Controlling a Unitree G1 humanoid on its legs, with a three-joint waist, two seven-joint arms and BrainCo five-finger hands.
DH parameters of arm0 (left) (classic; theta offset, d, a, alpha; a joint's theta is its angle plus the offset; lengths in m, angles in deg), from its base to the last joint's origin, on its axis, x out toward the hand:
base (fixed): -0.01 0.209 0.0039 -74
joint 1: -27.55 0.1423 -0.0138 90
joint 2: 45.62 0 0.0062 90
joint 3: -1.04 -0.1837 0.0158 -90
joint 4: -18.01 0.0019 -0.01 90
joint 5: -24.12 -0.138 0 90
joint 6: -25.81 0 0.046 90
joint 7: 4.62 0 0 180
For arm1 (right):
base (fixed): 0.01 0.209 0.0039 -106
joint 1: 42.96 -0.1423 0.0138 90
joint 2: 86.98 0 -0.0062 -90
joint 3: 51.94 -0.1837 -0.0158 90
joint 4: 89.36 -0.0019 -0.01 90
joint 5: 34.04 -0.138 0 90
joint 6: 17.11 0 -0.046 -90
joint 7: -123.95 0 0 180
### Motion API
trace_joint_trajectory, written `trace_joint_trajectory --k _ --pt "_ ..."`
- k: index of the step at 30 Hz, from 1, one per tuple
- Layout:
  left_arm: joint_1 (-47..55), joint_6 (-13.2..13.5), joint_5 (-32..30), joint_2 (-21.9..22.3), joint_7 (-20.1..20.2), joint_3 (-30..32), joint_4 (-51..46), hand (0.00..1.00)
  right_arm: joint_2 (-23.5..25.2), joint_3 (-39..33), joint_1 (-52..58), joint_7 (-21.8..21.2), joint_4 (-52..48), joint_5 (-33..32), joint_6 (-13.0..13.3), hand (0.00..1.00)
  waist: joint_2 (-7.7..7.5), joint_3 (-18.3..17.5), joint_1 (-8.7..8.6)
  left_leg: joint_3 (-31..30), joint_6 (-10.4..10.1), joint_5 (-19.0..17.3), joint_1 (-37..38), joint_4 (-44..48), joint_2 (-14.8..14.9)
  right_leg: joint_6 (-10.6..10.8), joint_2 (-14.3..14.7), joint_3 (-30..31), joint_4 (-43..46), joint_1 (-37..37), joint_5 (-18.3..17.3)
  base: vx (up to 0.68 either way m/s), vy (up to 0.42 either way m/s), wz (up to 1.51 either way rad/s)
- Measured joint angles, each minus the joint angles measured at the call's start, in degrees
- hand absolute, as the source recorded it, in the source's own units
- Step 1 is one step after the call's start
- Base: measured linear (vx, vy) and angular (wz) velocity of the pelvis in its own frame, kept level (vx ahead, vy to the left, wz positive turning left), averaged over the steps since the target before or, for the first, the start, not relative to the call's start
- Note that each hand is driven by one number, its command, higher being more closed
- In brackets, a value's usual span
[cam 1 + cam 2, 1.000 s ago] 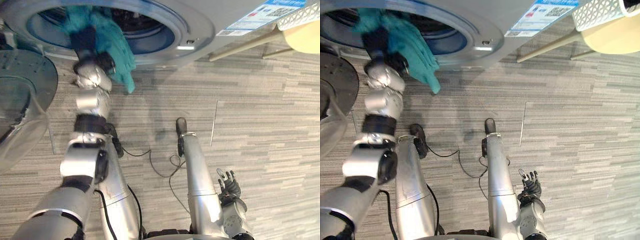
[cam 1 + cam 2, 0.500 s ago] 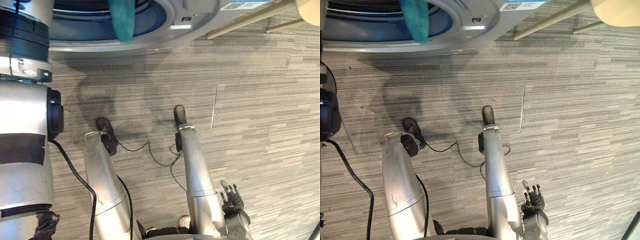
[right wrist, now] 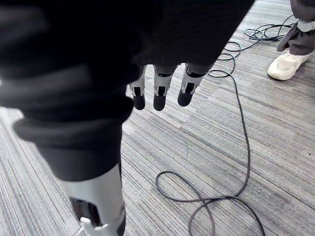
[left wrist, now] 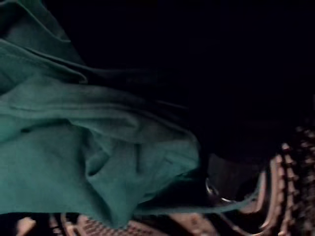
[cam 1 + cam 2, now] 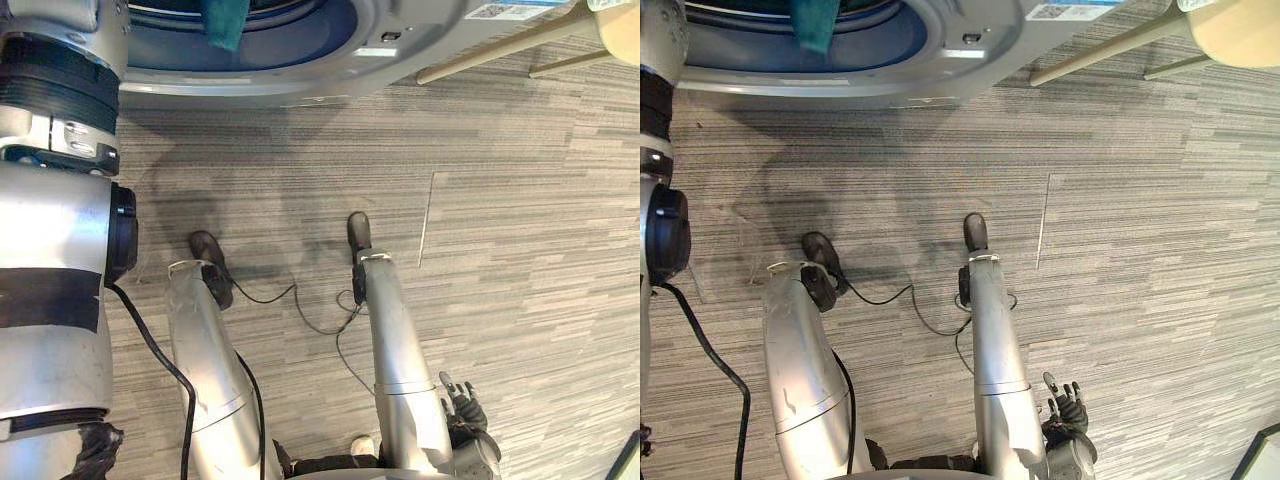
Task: Pick up the laundry basket with both hands and put the clothes into the washing machine.
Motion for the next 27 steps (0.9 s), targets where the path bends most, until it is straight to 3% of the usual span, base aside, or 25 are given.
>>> trace_joint_trajectory --k 2,4,7,11,13,14,19,22,27 --pt "2.9 -2.8 -13.3 2.2 2.6 -1.0 1.0 0.0 -0.4 1.5 0.0 -0.4 0.0 0.4 -0.1 0.0 -0.13 -0.1 0.0 -0.8 0.0 0.0 0.2 0.1 0.1 0.0 0.1 -0.8 -0.7 1.0 0.0 0.01 0.065 0.0" --pt "5.9 -3.8 -19.9 3.8 3.7 -1.1 1.1 0.0 -0.5 1.7 0.0 -1.5 0.1 0.4 -0.6 0.0 -0.2 -0.2 0.02 -1.1 0.0 0.0 0.6 0.1 0.4 -0.1 0.1 -1.2 -1.1 1.9 0.1 0.01 0.055 -0.01" --pt "12.1 -4.6 -22.3 7.5 6.1 0.6 1.4 0.0 -0.9 2.7 -0.2 -2.5 0.1 0.4 -1.2 0.0 -0.29 -0.3 0.07 -1.4 0.0 0.0 2.0 -0.5 0.8 -0.2 0.5 -1.6 -3.0 3.9 0.8 0.0 0.049 -0.05" --pt "21.9 -4.0 -23.3 12.7 7.1 10.4 3.5 0.0 -0.7 2.7 -0.3 -2.7 1.5 0.4 -2.4 0.0 -1.08 -1.5 0.06 -1.6 -0.2 0.1 4.3 -2.3 1.2 -0.8 0.5 -2.3 -4.8 6.3 1.2 0.01 0.017 0.02" --pt "24.2 -2.7 -20.1 13.7 8.5 13.9 3.0 0.0 -0.7 2.6 -0.4 -2.6 1.7 0.4 -2.6 0.0 -1.2 -1.6 0.14 -1.8 -0.6 0.6 6.4 -4.0 1.2 -1.2 0.5 -2.9 -6.0 8.5 1.4 0.05 0.007 0.16" --pt "25.9 -2.8 -14.8 15.0 9.5 17.3 3.1 0.0 -0.6 2.6 -0.5 -2.6 1.7 0.4 -3.1 0.0 -1.49 -2.1 0.08 -1.5 -0.8 1.1 8.2 -5.5 1.2 -1.5 0.4 -3.1 -7.2 10.2 1.6 0.06 0.004 0.19" --pt "39.3 -2.7 -0.2 17.8 12.8 26.6 3.2 0.0 -0.4 2.1 -1.1 -2.5 1.7 0.4 -3.7 0.0 -1.72 -4.7 0.33 -0.4 -2.0 3.2 15.7 -12.8 1.3 -3.0 0.2 -3.7 -12.7 16.7 2.5 0.09 0.008 0.15" --pt "47.8 -2.6 2.7 20.6 13.6 33.0 3.1 0.0 -0.4 1.5 -2.0 -2.3 1.7 0.6 -3.8 0.0 -1.74 -4.7 0.74 0.7 -2.7 4.6 21.0 -17.5 1.4 -3.6 -0.4 -4.3 -15.8 21.1 2.9 0.11 0.014 0.22" --pt "62.7 -2.4 6.0 26.0 13.5 38.4 3.2 0.0 -0.4 1.4 -2.8 -1.5 1.6 2.8 -3.7 0.0 -1.79 -4.8 1.53 3.6 -2.9 6.9 31.5 -26.2 -0.2 -4.3 -3.1 -4.5 -21.3 30.1 3.4 0.13 0.037 0.3"
